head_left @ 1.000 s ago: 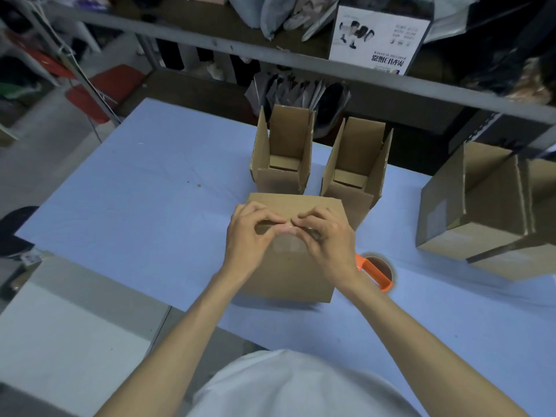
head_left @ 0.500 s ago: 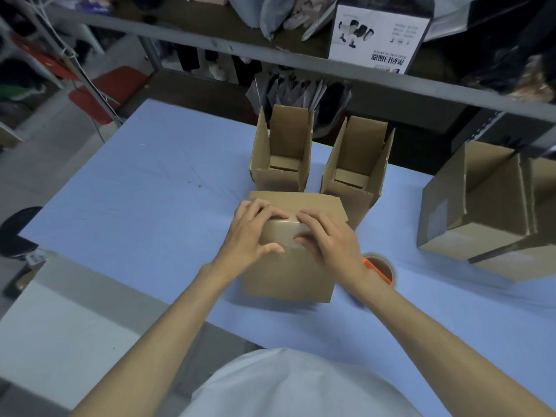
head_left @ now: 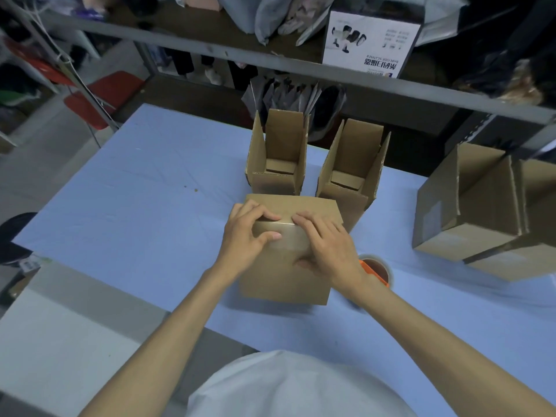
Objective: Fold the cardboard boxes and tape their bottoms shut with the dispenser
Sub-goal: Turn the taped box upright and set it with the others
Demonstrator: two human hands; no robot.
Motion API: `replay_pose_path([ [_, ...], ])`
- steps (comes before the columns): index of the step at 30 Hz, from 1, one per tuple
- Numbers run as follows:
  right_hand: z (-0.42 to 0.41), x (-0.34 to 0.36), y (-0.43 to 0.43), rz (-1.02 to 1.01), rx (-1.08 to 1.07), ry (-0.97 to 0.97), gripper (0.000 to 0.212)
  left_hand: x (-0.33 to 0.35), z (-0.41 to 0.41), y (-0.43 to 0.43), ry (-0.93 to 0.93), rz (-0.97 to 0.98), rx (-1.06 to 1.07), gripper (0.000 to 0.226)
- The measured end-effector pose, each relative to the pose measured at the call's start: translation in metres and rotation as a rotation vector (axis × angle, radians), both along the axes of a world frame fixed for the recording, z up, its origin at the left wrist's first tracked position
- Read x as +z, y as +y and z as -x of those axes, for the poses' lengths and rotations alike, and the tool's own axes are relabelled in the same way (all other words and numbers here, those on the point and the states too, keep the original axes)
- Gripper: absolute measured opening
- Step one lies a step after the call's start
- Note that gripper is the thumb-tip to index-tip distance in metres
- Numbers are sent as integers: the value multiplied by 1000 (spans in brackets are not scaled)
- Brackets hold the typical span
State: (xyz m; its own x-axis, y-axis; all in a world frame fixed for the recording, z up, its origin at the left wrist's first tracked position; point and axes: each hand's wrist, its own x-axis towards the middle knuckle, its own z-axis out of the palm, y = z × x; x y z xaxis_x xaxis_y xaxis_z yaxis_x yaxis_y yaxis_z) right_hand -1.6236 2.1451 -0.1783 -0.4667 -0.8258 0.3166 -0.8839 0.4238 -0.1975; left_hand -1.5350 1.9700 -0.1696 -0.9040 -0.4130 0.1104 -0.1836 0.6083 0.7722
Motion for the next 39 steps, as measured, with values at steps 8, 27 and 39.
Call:
replay_pose_path([
  [8, -17, 3, 41, 507, -331, -537, 58, 10, -18, 2, 144, -176, 93, 28],
  [27, -52, 109, 176, 555, -819, -453, 14, 138, 7, 161, 9, -288, -329, 83],
  [39, -13, 106, 174, 401, -904, -300, 14, 111, 53, 165, 56, -156, -330, 75],
])
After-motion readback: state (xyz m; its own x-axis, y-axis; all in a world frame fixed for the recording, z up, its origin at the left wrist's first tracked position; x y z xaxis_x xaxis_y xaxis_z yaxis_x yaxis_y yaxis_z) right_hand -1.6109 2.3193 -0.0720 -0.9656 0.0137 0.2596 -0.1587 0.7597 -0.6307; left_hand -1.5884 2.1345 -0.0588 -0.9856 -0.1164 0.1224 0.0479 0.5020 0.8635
